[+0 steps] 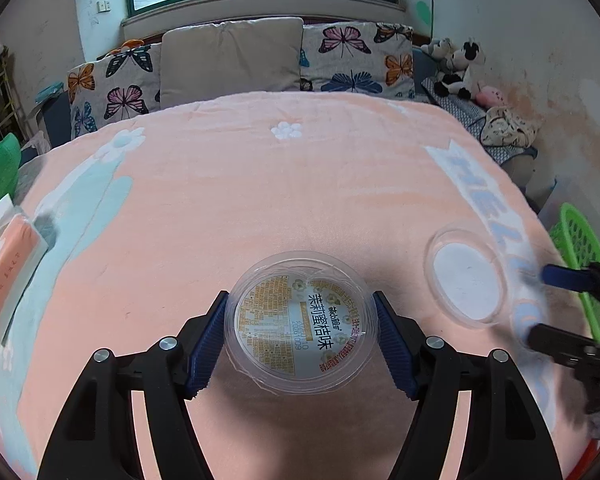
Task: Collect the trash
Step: 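Grasp the clear round plastic lid with the right tool while the left tool holds the cup, then drop the clear lid into the green basket with the right tool while the left tool carries the cup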
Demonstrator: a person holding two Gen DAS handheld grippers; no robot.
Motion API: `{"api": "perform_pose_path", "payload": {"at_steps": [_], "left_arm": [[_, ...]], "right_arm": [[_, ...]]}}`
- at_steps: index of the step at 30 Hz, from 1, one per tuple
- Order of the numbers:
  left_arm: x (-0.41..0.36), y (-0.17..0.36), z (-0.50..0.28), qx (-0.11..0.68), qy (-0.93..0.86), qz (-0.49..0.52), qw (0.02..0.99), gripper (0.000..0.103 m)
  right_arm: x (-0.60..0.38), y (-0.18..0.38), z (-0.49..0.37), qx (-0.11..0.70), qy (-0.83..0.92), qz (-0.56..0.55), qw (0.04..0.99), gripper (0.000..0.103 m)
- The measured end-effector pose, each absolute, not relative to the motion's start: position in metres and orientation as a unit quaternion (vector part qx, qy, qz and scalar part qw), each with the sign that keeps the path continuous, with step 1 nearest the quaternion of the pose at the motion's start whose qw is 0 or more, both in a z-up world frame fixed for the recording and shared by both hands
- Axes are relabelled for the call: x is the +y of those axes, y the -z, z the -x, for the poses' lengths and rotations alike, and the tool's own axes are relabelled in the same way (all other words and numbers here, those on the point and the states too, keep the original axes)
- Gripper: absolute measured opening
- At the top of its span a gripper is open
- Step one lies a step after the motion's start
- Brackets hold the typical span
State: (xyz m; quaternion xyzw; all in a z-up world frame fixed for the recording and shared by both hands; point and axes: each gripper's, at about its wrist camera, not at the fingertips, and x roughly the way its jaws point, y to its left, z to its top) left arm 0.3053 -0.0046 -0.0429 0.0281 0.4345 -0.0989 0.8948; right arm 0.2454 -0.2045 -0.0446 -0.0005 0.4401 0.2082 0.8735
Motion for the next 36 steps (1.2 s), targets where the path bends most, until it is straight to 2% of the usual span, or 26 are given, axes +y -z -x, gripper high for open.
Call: {"api": "perform_pose_path", "payload": {"at_steps": [7, 9, 21, 36], "left_arm": [[0.007, 0.028, -0.291, 0.422, 0.099, -0.018, 0.901, 0.067], [0.011, 0.027, -0.289, 0.423, 0.098, -0.012, 0.901, 0.067], [0.019, 0.028, -0.281, 0.426, 0.1, 0.001, 0.899, 0.067], [0.016, 0.029, -0.276, 0.428, 0.107, 0.007, 0.897, 0.067]], "right_arm": [[-0.185, 0.061, -0.263, 0.453, -0.208, 0.021, 0.866, 0.087], [-0.181, 0.063, -0.266, 0.453, -0.207, 0.025, 0.867, 0.09], [-0.171, 0.074, -0.284, 0.459, -0.186, 0.057, 0.867, 0.094], [-0.176, 0.061, -0.268, 0.448, -0.187, 0.041, 0.874, 0.091]]}}
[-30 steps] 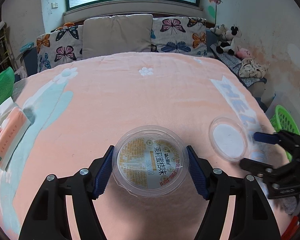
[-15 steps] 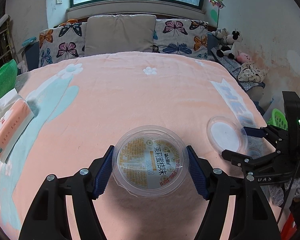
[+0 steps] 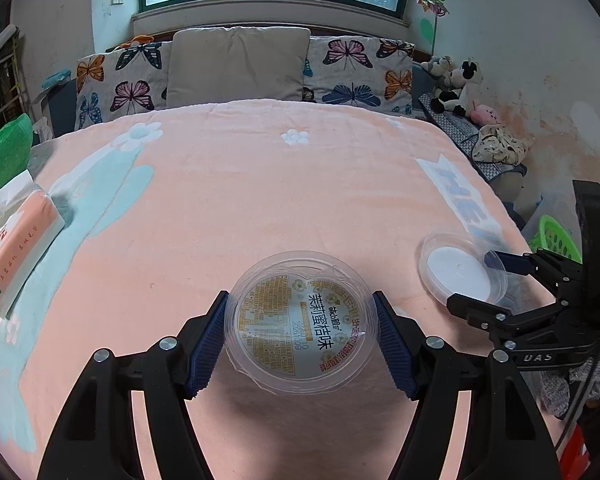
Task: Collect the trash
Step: 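Drop the clear lid into the green basket with the right tool while the left tool carries the cup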
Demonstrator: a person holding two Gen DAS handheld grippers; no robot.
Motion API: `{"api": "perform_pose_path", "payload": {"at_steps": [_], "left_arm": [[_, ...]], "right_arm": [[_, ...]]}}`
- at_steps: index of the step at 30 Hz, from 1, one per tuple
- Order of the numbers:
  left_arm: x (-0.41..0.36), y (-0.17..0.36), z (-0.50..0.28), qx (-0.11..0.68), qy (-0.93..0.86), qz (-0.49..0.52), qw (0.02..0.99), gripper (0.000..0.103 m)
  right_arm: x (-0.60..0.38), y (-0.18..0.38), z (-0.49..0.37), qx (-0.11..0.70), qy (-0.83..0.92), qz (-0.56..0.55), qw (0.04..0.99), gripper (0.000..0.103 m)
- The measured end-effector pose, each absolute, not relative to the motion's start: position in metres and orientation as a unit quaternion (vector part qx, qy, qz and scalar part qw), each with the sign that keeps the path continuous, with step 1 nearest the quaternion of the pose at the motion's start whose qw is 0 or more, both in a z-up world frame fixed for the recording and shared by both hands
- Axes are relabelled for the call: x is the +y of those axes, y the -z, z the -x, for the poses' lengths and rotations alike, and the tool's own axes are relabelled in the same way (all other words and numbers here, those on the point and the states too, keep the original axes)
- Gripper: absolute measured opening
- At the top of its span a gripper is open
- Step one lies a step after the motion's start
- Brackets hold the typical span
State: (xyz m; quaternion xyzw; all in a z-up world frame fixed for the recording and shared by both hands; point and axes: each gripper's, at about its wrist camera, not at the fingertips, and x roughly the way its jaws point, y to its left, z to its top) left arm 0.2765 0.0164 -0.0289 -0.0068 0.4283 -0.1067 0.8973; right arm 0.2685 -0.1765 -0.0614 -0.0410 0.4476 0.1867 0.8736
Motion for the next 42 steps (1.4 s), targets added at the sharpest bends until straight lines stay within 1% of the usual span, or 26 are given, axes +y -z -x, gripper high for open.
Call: {"api": "perform_pose_path", "payload": {"at_steps": [12, 18, 34, 42], "left_arm": [[-0.016, 0.011, -0.249, 0.415, 0.137, -0.004, 0.899, 0.067], [-0.042, 0.003, -0.235, 0.41, 0.159, -0.012, 0.898, 0.067], [-0.111, -0.008, -0.22, 0.403, 0.209, -0.045, 0.89, 0.067], [-0.136, -0.009, -0.221, 0.406, 0.224, -0.054, 0.885, 0.067]], "right_arm": [[-0.215, 0.033, -0.218, 0.426, -0.168, 0.004, 0.889, 0.091], [-0.256, 0.025, -0.192, 0.415, -0.133, -0.019, 0.9, 0.091], [-0.394, 0.031, -0.145, 0.415, -0.008, -0.074, 0.907, 0.092], [-0.43, 0.043, -0.142, 0.421, 0.019, -0.106, 0.901, 0.092]]}}
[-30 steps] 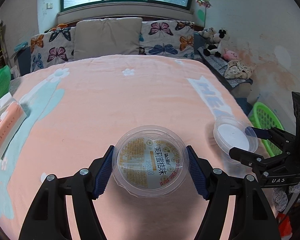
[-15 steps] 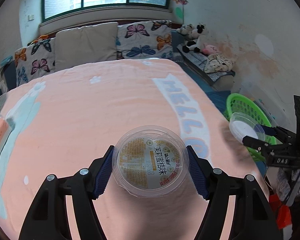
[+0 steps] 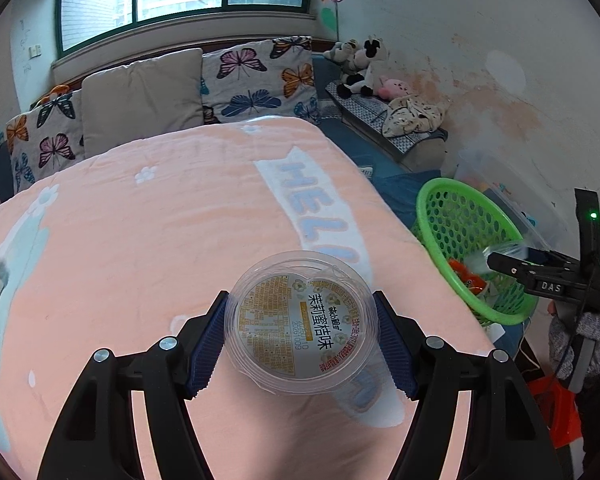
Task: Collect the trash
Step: 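Drop the clear lid into the green basket with the right tool while the left tool carries the cup, then lower the dessert cup over the green basket and open the left tool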
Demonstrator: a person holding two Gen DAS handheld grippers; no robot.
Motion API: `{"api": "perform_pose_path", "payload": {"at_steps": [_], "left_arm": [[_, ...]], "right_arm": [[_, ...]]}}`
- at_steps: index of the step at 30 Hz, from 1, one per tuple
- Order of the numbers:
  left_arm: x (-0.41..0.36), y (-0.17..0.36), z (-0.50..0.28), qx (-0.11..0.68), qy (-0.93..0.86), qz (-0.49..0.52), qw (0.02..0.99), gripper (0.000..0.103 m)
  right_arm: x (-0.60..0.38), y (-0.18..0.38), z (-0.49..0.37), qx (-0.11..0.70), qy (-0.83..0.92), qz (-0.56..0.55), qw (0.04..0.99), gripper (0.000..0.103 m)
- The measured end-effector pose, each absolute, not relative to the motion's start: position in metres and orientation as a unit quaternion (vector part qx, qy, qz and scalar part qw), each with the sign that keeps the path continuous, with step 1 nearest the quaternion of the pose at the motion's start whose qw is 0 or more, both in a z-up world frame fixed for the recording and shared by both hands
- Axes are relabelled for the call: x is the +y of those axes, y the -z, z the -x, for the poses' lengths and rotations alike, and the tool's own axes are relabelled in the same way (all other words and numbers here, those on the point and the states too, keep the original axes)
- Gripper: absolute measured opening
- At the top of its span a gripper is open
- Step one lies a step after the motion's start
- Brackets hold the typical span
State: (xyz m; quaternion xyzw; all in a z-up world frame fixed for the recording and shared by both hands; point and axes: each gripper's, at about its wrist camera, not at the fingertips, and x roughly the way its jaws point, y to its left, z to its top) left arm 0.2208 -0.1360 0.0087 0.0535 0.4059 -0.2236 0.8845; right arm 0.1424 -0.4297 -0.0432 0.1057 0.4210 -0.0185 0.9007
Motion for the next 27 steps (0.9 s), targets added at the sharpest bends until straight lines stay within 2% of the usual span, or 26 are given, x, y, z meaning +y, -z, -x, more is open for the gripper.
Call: {"api": "perform_pose_path", "payload": {"at_steps": [12, 27], "left_arm": [[-0.178, -0.01, -0.219, 0.407, 0.254, -0.067, 0.875, 0.067], [-0.27, -0.002, -0.209, 0.415, 0.311, -0.099, 0.85, 0.067]], "right_arm": [[-0.443, 0.035, -0.125, 0.41, 0.028, -0.119, 0.904, 0.092], [-0.46, 0.018, -0.082, 0.386, 0.037, -0.13, 0.913, 0.092]]}}
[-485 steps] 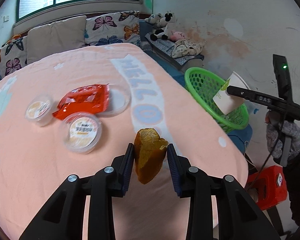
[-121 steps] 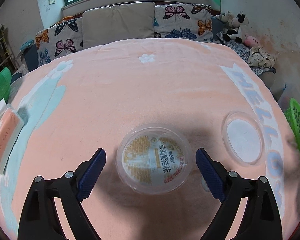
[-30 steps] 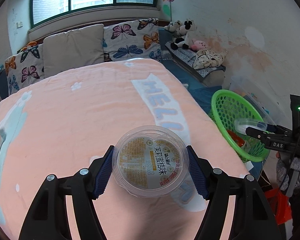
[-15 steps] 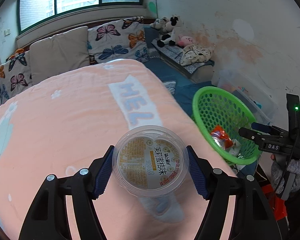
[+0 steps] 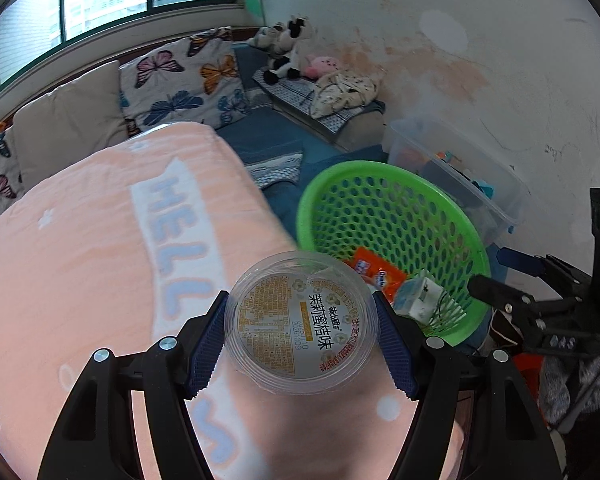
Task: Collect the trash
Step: 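Lower the dessert cup over the green basket and open the left tool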
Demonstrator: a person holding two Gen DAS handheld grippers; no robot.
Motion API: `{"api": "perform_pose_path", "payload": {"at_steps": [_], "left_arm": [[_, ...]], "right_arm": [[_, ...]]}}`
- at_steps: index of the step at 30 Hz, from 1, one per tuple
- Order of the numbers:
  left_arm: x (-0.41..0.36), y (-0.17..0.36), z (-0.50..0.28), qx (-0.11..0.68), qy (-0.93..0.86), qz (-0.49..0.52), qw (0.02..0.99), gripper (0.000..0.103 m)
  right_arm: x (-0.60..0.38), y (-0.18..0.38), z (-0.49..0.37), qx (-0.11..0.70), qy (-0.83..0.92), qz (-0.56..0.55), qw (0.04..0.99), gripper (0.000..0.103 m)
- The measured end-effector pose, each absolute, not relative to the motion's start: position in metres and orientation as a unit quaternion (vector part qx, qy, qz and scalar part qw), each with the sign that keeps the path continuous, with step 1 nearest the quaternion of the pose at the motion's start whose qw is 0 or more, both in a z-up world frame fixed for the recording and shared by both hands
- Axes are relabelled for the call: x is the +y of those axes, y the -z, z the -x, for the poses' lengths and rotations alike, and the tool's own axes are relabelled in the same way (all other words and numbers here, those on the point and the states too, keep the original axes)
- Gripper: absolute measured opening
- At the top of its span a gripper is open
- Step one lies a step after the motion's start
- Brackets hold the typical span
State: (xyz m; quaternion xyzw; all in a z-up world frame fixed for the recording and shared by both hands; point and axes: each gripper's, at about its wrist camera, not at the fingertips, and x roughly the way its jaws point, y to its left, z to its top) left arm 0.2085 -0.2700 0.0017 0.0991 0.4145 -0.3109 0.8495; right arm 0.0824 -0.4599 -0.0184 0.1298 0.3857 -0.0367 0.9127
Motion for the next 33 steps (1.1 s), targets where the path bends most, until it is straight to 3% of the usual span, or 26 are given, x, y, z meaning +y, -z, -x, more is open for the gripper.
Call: {"api": "perform_pose_path", "payload": {"at_steps": [22, 26, 33], "left_arm": [[-0.35, 0.029, -0.211, 0.444, 0.337, -0.117, 0.822, 0.068], [-0.355, 0.033, -0.211, 0.447, 0.341, -0.11, 0.82, 0.077], [-0.346, 0.033, -0.207, 0.447, 0.344, -0.099, 0.82, 0.077]], "right_arm": [[-0.474, 0.029, -0.051, 0.387, 0.042, -0.153, 0.909, 0.092], [-0.479, 0.032, -0.046, 0.387, 0.046, -0.161, 0.907, 0.092], [-0.479, 0.032, -0.039, 0.385, 0.047, -0.166, 0.907, 0.092]]}}
